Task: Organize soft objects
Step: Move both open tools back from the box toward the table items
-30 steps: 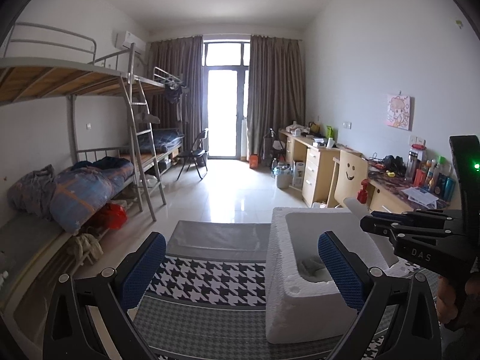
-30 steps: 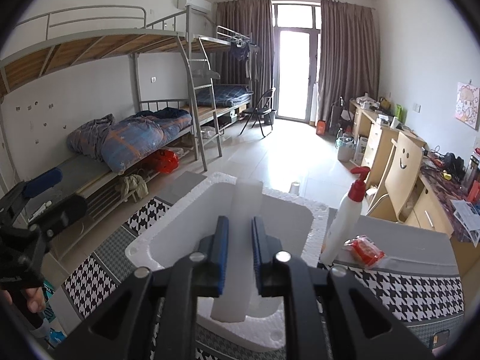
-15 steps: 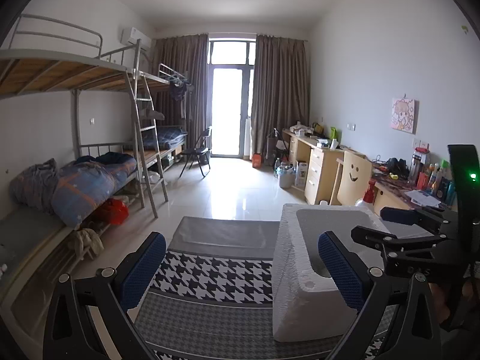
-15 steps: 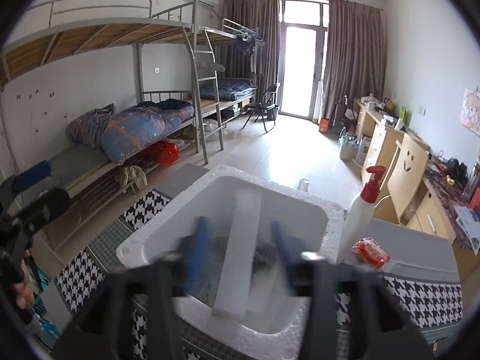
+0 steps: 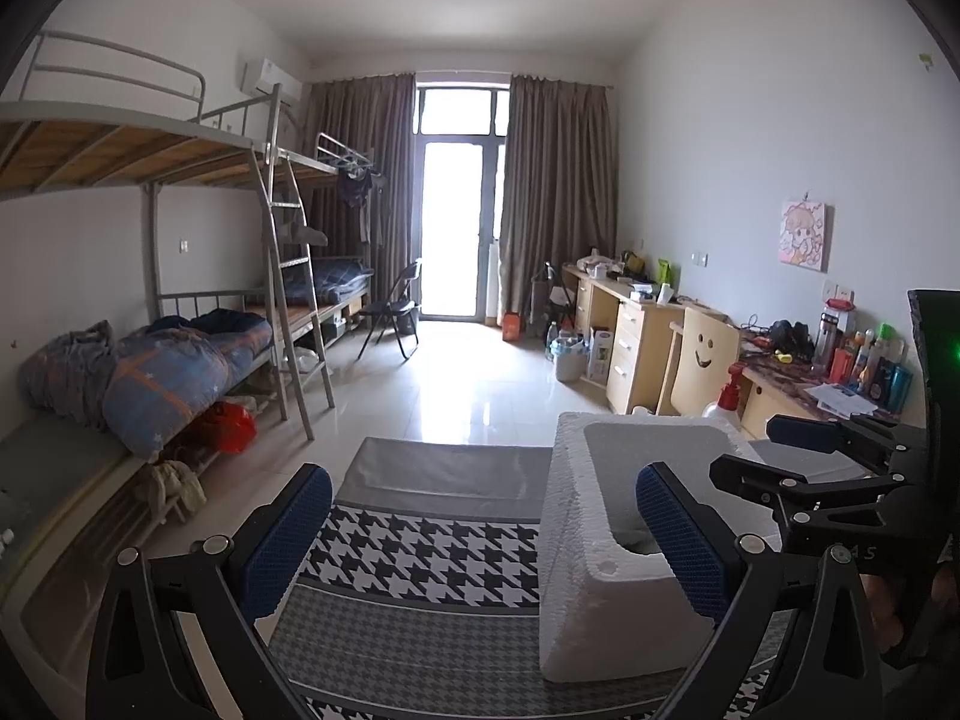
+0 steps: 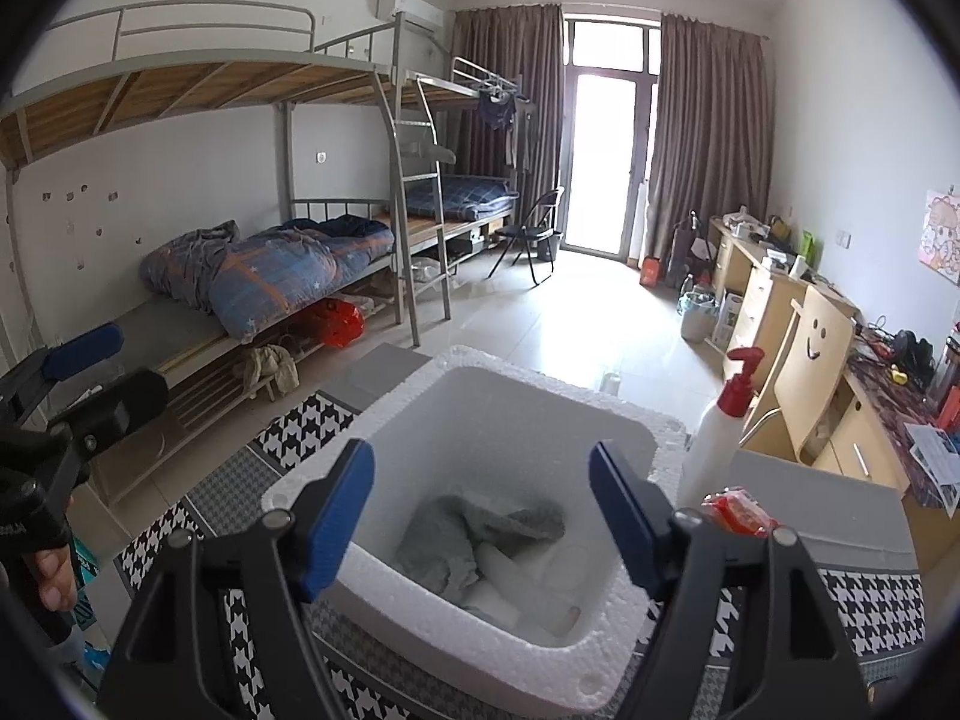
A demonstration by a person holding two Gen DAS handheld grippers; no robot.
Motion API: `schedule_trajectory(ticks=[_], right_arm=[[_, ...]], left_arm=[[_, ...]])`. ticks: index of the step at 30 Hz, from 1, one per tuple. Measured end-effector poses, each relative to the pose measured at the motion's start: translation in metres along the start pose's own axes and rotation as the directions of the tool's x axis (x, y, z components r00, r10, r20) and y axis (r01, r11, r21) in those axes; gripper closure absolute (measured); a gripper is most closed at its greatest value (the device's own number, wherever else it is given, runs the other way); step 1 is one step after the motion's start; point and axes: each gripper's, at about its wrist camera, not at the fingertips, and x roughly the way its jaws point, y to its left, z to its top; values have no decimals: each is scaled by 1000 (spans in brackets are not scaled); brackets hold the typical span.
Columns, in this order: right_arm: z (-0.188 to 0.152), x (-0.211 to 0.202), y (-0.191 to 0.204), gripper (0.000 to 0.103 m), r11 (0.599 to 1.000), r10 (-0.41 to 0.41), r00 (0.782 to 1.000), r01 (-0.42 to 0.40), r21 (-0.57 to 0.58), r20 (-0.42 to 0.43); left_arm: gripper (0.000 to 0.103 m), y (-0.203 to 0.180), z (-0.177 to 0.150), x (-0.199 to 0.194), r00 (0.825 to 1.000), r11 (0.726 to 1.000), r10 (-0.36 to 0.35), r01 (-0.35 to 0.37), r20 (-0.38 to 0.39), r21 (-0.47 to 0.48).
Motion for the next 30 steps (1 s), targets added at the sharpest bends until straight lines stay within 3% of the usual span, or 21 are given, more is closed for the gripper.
schedule_trajectory(ticks=[8,13,30], right_arm=[[-5,-13,-1,25,1000,1,1000,-1,2,23],[-8,-22,-6,18,1000,8,999,-9,17,43],[-23,-55,-15,18,999,-6,997,2,41,79]], left_arm=[[1,-9,0,-10,1000,1000,-2,2,11,6],[1,-13,1,-17,1000,1000,-5,5,17,10],[1,-34,-2,-41,998,999,-48,47,35,25]])
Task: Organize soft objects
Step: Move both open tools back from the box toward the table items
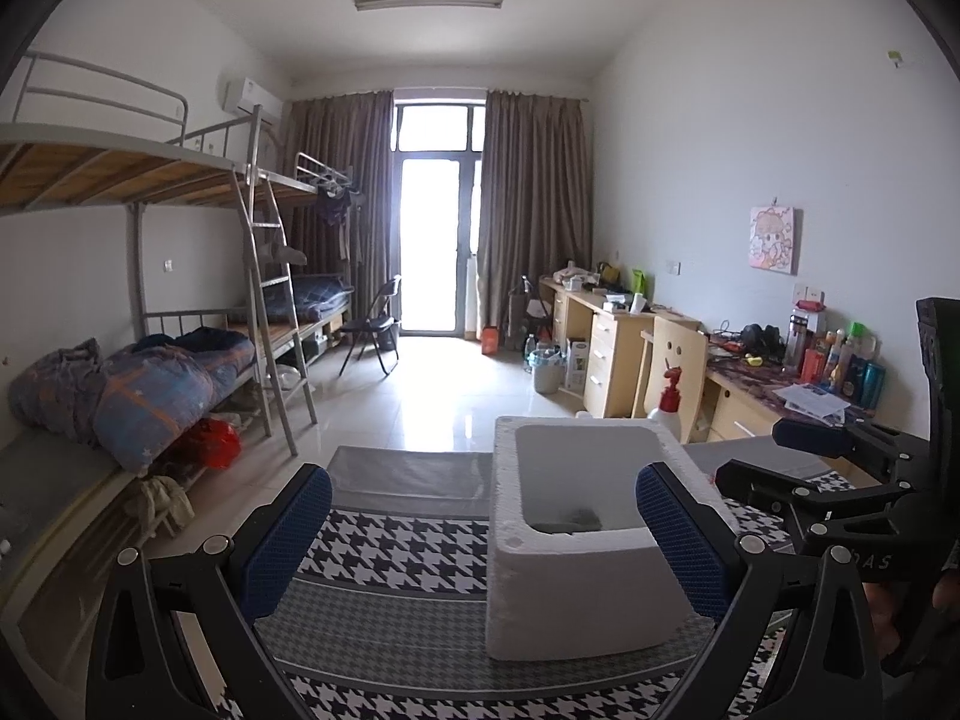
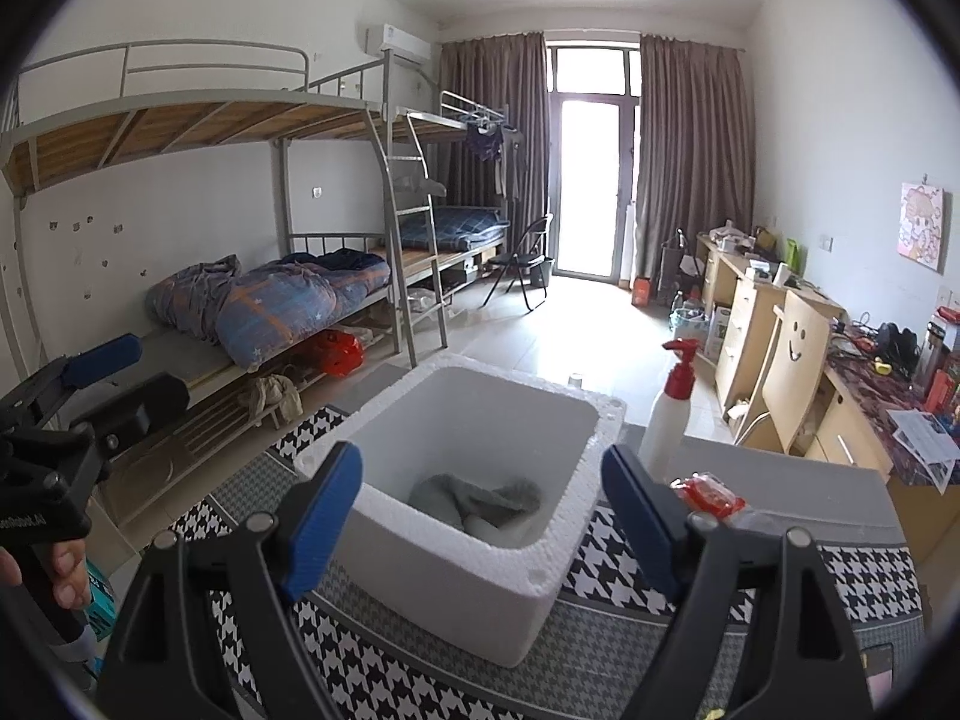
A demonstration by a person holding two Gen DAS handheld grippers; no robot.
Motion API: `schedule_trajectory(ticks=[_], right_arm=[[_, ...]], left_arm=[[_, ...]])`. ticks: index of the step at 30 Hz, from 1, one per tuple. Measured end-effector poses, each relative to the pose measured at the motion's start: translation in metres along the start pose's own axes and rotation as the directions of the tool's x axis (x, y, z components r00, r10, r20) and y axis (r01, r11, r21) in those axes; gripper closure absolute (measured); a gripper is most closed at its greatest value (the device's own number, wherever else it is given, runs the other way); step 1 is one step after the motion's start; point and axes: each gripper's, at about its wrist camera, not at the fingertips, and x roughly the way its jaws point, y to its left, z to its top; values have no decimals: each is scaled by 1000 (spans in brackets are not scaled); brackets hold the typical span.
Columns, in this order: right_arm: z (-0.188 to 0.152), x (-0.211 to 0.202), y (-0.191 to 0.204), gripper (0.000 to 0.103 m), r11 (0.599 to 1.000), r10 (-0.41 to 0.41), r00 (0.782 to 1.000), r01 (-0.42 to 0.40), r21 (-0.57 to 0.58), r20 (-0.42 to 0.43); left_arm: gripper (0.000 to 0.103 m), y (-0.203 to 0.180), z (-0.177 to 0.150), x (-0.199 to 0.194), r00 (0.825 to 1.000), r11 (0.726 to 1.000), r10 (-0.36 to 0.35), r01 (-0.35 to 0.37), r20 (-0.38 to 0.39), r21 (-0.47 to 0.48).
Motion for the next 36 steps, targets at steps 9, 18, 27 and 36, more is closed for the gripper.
schedule_trajectory(ticks=[9,18,27,36], right_arm=[[-16,-15,-5,18,1000,-3,1000,3,5,-1],[-34,-29,-16,18,1000,8,1000,-8,9,-1],[-51,-38,-25,18,999,-3,1000,4,37,-9],[-69,-35,-32,18,999,-15,999,17,44,-49]], left_arm=[[1,-16,-11,-9,999,999,-37,37,-10,12],[1,-35,-27,-18,998,999,-55,55,-14,4],[1,-56,-40,-19,997,997,-75,75,-24,10],[1,-60,-58,-13,996,997,-68,67,-60,-23]])
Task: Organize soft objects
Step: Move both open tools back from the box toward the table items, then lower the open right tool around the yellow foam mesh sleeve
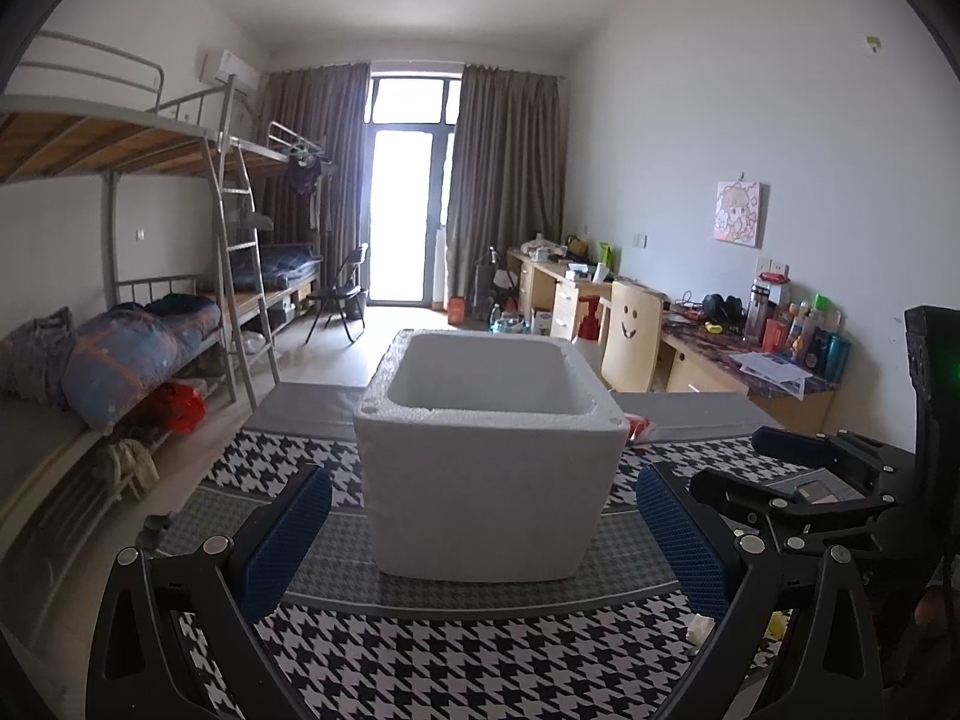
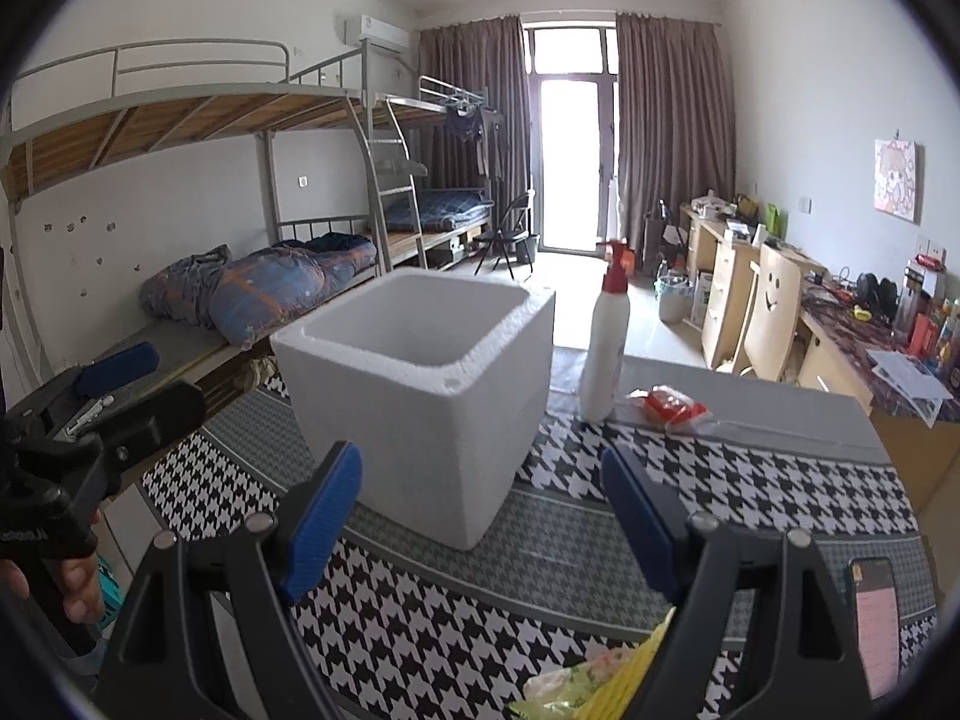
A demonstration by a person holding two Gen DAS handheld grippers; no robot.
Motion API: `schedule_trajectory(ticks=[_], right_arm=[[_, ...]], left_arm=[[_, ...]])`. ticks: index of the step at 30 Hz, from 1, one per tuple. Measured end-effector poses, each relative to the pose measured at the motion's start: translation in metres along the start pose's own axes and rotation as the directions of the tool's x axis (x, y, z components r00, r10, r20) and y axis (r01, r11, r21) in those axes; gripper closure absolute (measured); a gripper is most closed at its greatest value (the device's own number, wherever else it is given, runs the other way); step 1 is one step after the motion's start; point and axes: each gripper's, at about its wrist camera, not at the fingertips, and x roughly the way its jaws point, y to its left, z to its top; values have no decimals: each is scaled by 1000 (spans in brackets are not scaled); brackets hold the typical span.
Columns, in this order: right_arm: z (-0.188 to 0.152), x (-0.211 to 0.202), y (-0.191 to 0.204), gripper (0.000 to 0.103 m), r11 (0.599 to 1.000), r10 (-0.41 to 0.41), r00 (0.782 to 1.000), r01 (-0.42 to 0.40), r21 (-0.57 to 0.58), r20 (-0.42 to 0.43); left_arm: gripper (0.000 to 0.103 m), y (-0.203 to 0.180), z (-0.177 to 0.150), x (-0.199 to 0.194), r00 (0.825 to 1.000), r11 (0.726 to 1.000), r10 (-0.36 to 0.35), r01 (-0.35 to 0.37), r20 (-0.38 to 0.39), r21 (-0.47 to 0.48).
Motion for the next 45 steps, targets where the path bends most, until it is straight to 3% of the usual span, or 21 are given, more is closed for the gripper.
schedule_trajectory(ticks=[24,45], right_arm=[[-52,3,-7,18,999,-25,997,27,27,-73],[-78,0,-11,18,999,-14,993,19,42,-118]], left_arm=[[1,-23,-34,12,997,1000,3,-3,-80,2],[1,-36,-64,21,989,998,52,-55,-140,-18]])
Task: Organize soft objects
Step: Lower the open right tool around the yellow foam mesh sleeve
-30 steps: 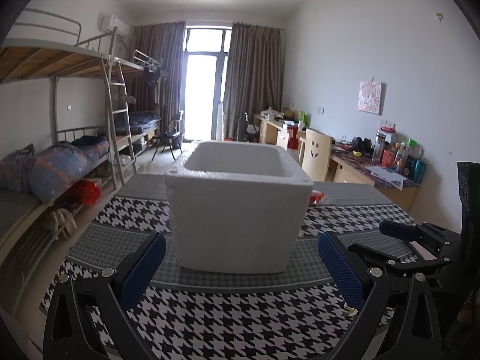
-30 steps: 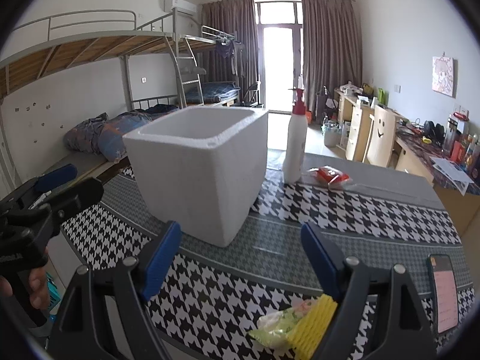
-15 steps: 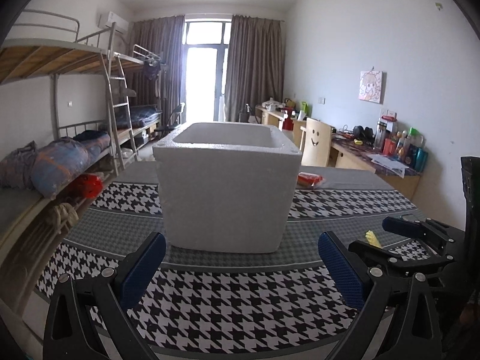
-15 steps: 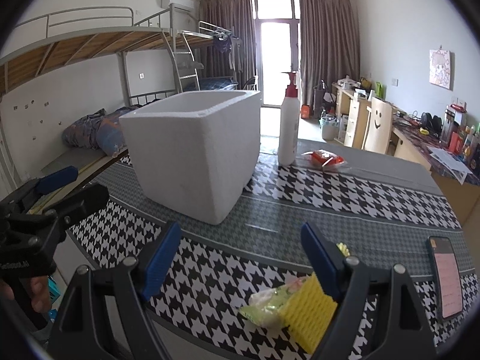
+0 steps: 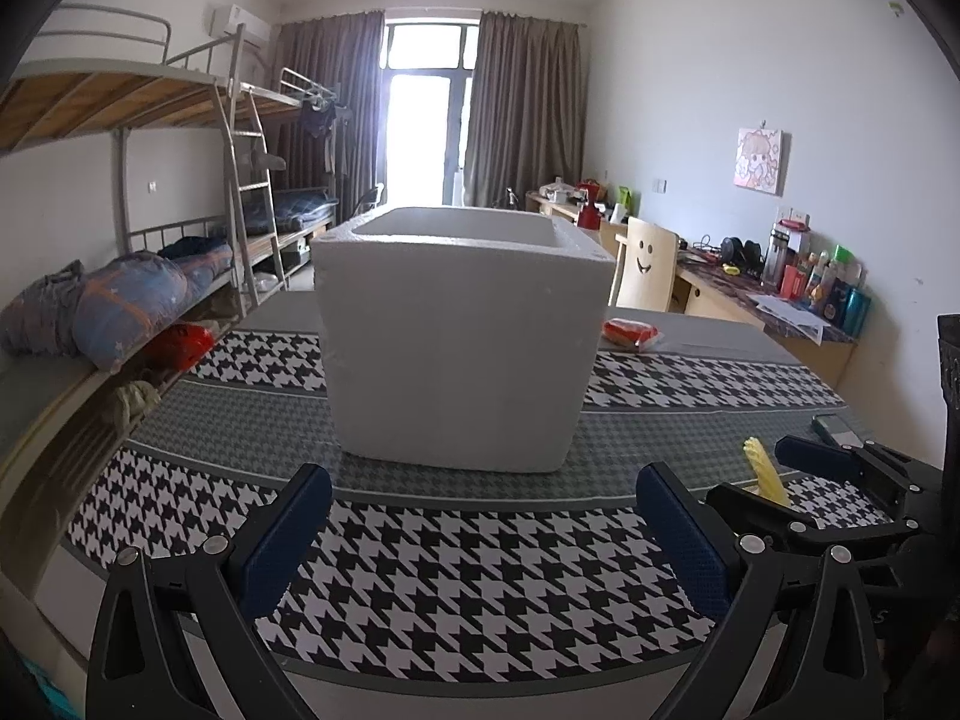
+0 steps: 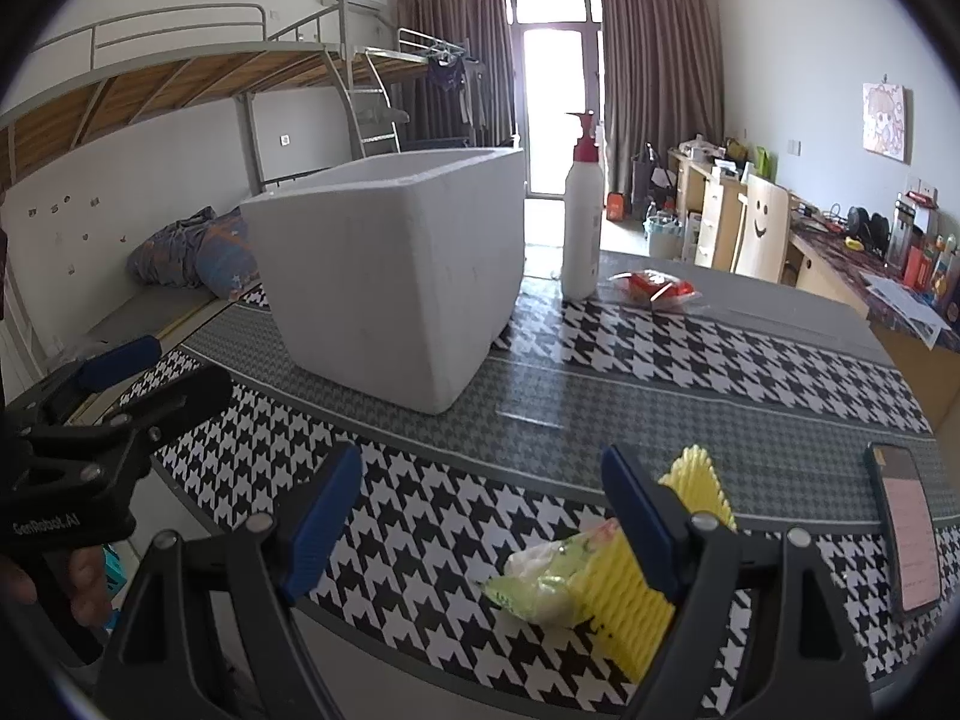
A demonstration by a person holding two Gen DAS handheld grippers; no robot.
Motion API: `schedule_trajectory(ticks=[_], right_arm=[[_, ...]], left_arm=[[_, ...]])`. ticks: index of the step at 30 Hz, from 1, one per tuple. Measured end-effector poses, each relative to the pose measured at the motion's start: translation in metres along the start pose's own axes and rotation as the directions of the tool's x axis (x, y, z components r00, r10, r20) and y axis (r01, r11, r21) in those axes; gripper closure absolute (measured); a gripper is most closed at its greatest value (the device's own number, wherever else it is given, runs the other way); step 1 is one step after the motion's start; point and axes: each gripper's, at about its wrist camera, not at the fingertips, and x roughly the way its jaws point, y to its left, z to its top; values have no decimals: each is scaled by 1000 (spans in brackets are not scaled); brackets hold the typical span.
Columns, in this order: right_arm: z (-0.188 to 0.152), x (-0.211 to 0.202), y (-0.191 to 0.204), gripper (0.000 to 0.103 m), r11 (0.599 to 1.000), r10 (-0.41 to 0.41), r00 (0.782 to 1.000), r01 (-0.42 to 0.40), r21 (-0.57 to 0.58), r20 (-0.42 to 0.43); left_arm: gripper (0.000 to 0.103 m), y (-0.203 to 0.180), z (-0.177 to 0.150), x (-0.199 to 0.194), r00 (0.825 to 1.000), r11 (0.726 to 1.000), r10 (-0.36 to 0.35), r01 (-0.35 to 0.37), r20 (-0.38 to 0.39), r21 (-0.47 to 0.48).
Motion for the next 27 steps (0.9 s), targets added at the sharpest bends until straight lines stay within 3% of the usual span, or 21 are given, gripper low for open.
schedule_trajectory(ticks=[27], right_arm=[[-20,-14,-27,18,997,-68,997,69,41,-24]], left_arm=[[1,-41,-8,15,998,997,-64,65,-29,48]])
